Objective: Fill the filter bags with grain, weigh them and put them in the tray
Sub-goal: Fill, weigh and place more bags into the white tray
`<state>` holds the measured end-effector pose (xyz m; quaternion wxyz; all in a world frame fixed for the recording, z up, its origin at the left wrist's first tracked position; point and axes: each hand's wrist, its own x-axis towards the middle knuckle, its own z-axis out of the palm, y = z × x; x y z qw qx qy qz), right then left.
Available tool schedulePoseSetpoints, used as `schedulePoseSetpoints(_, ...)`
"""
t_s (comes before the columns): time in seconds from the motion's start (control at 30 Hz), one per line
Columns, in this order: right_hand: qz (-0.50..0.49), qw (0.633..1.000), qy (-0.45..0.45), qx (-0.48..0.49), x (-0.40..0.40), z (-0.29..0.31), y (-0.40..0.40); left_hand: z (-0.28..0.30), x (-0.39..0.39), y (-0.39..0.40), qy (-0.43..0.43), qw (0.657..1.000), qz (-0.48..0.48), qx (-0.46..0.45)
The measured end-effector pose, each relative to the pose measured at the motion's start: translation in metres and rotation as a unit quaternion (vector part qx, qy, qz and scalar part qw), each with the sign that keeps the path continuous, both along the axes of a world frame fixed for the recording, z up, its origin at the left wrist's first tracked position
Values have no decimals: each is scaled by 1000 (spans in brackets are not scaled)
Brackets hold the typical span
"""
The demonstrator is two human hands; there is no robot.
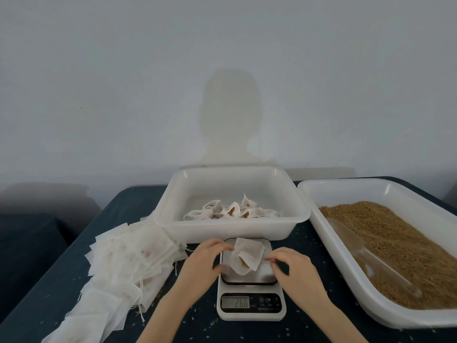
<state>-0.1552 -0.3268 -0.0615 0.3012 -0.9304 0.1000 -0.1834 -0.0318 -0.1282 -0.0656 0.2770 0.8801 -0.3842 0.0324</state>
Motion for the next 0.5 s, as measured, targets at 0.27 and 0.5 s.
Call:
schedulePoseSetpoints(0.27, 28, 999, -6, 31, -4, 1, 15, 2, 0, -19, -29, 999, -13, 11)
schedulePoseSetpoints(0.5, -13, 996, -55, 68, -6, 1, 9, 60, 15, -48, 164, 967, -13, -196)
